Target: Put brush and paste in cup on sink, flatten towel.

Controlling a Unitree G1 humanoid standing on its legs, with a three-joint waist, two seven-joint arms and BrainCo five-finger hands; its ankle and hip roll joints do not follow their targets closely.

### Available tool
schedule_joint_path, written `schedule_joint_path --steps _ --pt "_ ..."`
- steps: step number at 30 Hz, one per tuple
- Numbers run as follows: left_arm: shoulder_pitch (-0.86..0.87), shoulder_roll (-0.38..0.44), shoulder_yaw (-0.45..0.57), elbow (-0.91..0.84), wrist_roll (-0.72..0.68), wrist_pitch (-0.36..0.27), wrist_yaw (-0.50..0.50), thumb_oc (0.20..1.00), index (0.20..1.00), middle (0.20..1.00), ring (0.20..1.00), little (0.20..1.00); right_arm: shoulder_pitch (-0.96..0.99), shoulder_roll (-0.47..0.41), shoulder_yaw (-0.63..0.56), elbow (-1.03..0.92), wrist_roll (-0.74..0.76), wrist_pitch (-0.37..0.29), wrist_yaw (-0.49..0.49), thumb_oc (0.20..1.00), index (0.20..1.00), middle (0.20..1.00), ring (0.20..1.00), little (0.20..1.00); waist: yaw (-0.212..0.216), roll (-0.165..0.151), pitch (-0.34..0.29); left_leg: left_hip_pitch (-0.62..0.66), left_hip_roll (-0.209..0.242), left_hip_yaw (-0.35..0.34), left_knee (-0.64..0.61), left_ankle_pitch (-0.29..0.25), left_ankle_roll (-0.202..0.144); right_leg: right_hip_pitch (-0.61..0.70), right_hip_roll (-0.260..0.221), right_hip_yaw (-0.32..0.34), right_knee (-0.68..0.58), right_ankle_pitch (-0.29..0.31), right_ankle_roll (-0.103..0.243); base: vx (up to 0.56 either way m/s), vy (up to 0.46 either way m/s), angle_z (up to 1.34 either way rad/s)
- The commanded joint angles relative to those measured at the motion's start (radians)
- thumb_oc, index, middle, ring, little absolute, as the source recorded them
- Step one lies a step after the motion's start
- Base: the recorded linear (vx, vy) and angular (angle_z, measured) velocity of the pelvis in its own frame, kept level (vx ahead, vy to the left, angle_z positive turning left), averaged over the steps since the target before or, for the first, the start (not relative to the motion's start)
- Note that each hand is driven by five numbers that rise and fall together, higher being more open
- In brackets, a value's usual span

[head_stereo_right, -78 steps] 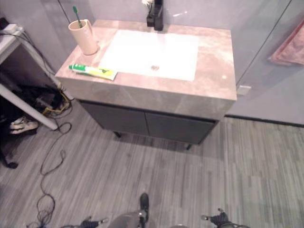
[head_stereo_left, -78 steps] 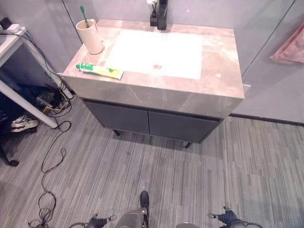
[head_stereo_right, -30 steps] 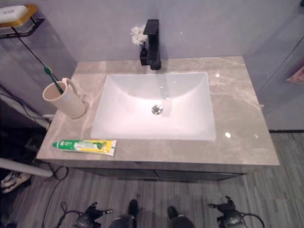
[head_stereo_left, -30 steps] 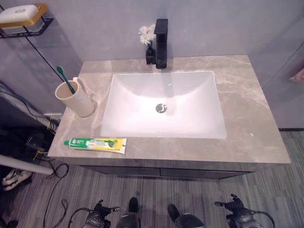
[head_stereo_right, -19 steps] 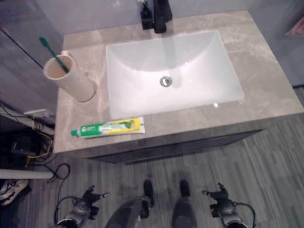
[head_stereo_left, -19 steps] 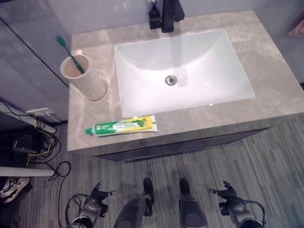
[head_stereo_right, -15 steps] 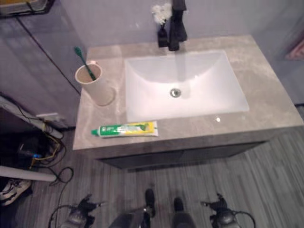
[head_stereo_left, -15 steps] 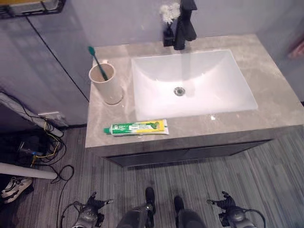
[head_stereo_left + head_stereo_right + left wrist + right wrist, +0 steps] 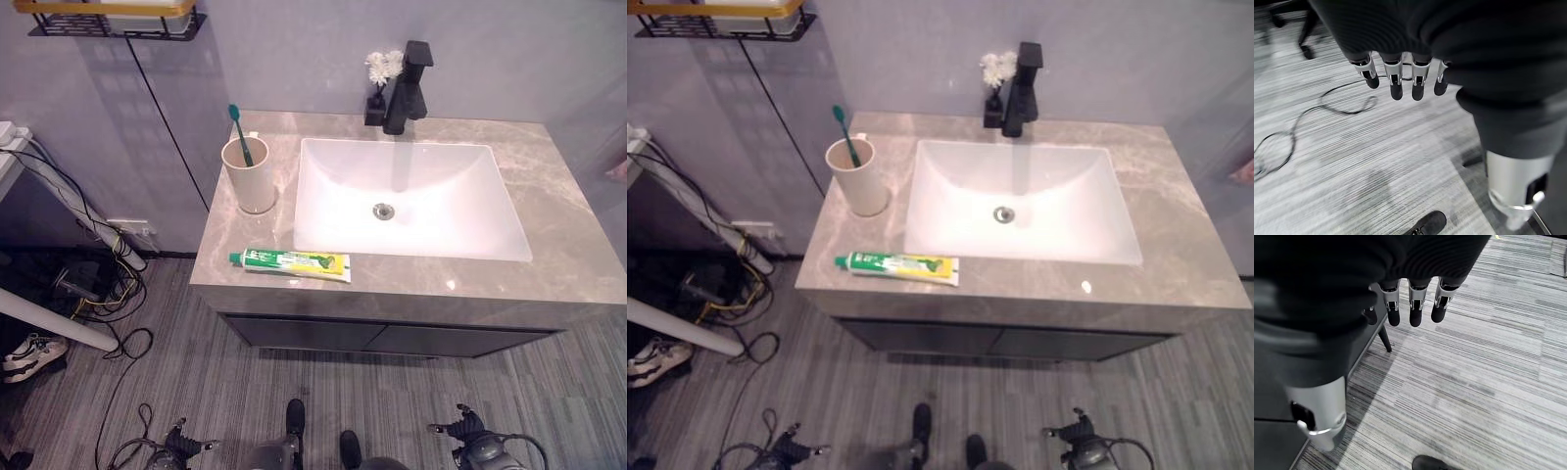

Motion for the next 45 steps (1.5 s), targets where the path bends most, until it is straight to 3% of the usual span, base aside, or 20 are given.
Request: schedule_joint_path --steps 1,4,9,12,14,18,26,27,30,31,32,36,37,38,45 --pt "-0.074 0.052 0.016 -0.005 0.049 -0.03 0.056 1.0 1.0 1.0 1.0 1.0 -0.01 -0.067 -0.005 -0.046 -0.047 -0.026 -0.037 1.0 1.0 1.0 1.0 1.0 -0.008 -0.012 0.041 0.045 0.018 -0.019 0.132 -0.114 -0.024 -0.069 -0.044 -0.004 0.095 0.017 0.083 0.01 -0.097 0.14" --pt "-0.073 0.052 0.024 -0.011 0.04 -0.028 0.062 1.0 1.0 1.0 1.0 1.0 -0.003 -0.068 -0.004 -0.053 -0.053 -0.027 -0.04 1.0 1.0 1.0 1.0 1.0 -0.014 -0.009 0.046 0.042 0.021 -0.028 0.135 -0.107 -0.029 -0.077 -0.036 -0.007 0.105 0.013 0.076 -0.02 -0.083 0.22" --pt "-0.099 0.08 0.01 -0.07 0.051 -0.033 0.07 1.0 1.0 1.0 1.0 1.0 -0.015 -0.106 0.032 -0.074 -0.096 -0.027 -0.032 1.0 1.0 1.0 1.0 1.0 -0.008 -0.011 0.1 -0.046 -0.019 -0.093 0.31 -0.111 -0.046 -0.127 -0.023 -0.003 0.169 0.001 0.059 -0.08 -0.057 0.22" --pt "-0.116 0.09 -0.006 -0.094 0.053 -0.036 0.076 1.0 1.0 1.0 1.0 1.0 -0.03 -0.121 0.027 -0.038 -0.108 -0.019 -0.045 1.0 1.0 1.0 1.0 1.0 -0.012 -0.004 0.097 -0.075 0.039 -0.091 0.248 -0.094 -0.053 -0.143 -0.042 -0.012 0.175 0.0 0.078 -0.01 0.096 -0.02" --pt "-0.107 0.089 0.007 -0.101 0.039 -0.037 0.078 1.0 1.0 1.0 1.0 1.0 -0.04 -0.114 0.022 -0.022 -0.103 -0.013 -0.046 1.0 1.0 1.0 1.0 1.0 -0.015 0.012 0.075 -0.04 0.052 -0.105 0.187 -0.106 -0.045 -0.15 -0.046 -0.003 0.178 -0.006 0.086 0.07 0.143 0.14" --pt "-0.095 0.088 0.014 -0.094 0.043 -0.037 0.089 1.0 1.0 1.0 1.0 1.0 -0.043 -0.078 -0.006 -0.003 -0.071 -0.005 -0.057 1.0 1.0 1.0 1.0 1.0 -0.015 0.026 0.051 0.002 0.044 -0.077 0.14 -0.108 -0.04 -0.132 -0.07 0.013 0.136 0.019 0.1 0.07 0.143 -0.11" --pt "-0.014 0.156 0.075 -0.18 0.095 -0.054 0.153 1.0 1.0 1.0 1.0 1.0 -0.049 -0.047 0.046 -0.021 -0.134 -0.008 -0.061 1.0 1.0 1.0 1.0 1.0 0.018 0.017 0.038 0.047 0.059 -0.065 0.085 -0.097 -0.039 -0.108 -0.082 0.014 0.09 0.035 0.105 0.02 0.048 -0.22" --pt "0.032 0.199 0.095 -0.251 0.124 -0.064 0.156 1.0 1.0 1.0 1.0 1.0 -0.042 -0.056 0.042 -0.031 -0.146 -0.014 -0.064 1.0 1.0 1.0 1.0 1.0 0.022 0.016 0.037 0.053 0.067 -0.072 0.072 -0.089 -0.044 -0.101 -0.08 0.004 0.081 0.033 0.105 0.0 0.0 0.0" --pt "0.107 0.197 0.173 -0.324 0.042 -0.062 0.131 1.0 1.0 1.0 1.0 1.0 -0.026 -0.072 0.031 -0.021 -0.165 -0.006 -0.065 1.0 1.0 1.0 1.0 1.0 0.027 0.018 0.036 0.06 0.075 -0.085 0.062 -0.078 -0.048 -0.091 -0.077 -0.011 0.075 0.032 0.102 0.01 -0.034 0.02" --pt "0.171 0.262 0.192 -0.502 0.075 -0.081 0.123 1.0 1.0 1.0 1.0 1.0 -0.011 -0.078 0.017 -0.011 -0.177 0.003 -0.063 1.0 1.0 1.0 1.0 1.0 0.038 0.025 0.042 0.067 0.081 -0.099 0.055 -0.076 -0.053 -0.078 -0.072 -0.029 0.069 0.024 0.1 -0.01 -0.073 0.21" --pt "0.21 0.282 0.239 -0.563 0.06 -0.081 0.109 1.0 1.0 1.0 1.0 1.0 -0.006 -0.078 0.01 -0.004 -0.174 0.001 -0.061 1.0 1.0 1.0 1.0 1.0 0.039 0.025 0.04 0.064 0.083 -0.107 0.051 -0.066 -0.058 -0.078 -0.069 -0.036 0.065 0.028 0.098 -0.01 -0.102 0.31" --pt "0.235 0.318 0.289 -0.638 0.046 -0.082 0.099 1.0 1.0 1.0 1.0 1.0 -0.006 -0.071 -0.013 0.017 -0.136 0.005 -0.048 1.0 1.0 1.0 1.0 1.0 0.046 0.03 0.042 0.063 0.094 -0.125 0.04 -0.05 -0.07 -0.067 -0.06 -0.054 0.055 0.026 0.092 -0.03 -0.081 0.31" --pt "0.218 0.318 0.291 -0.633 0.037 -0.076 0.095 1.0 1.0 1.0 1.0 1.0 -0.003 -0.069 -0.013 0.015 -0.119 0.004 -0.035 1.0 1.0 1.0 1.0 1.0 0.047 0.03 0.046 0.057 0.101 -0.134 0.04 -0.042 -0.078 -0.066 -0.054 -0.065 0.054 0.024 0.088 -0.05 -0.099 0.13" --pt "0.02 0.25 0.143 -0.477 0.024 -0.01 0.086 1.0 1.0 1.0 1.0 1.0 -0.065 -0.059 -0.004 -0.065 -0.084 0.039 -0.073 1.0 1.0 1.0 1.0 1.0 0.026 0.036 0.1 -0.005 0.11 -0.132 -0.047 -0.028 -0.096 -0.257 -0.14 -0.15 0.004 0.152 0.134 -0.04 -0.064 0.1" --pt "0.014 0.224 0.15 -0.447 0.027 -0.009 0.123 1.0 1.0 1.0 1.0 1.0 -0.084 -0.03 -0.017 -0.007 -0.031 0.047 -0.068 1.0 1.0 1.0 1.0 1.0 0.039 0.044 0.089 0.01 0.104 -0.141 -0.047 -0.034 -0.094 -0.227 -0.147 -0.151 0.0 0.141 0.136 0.02 -0.002 0.15"
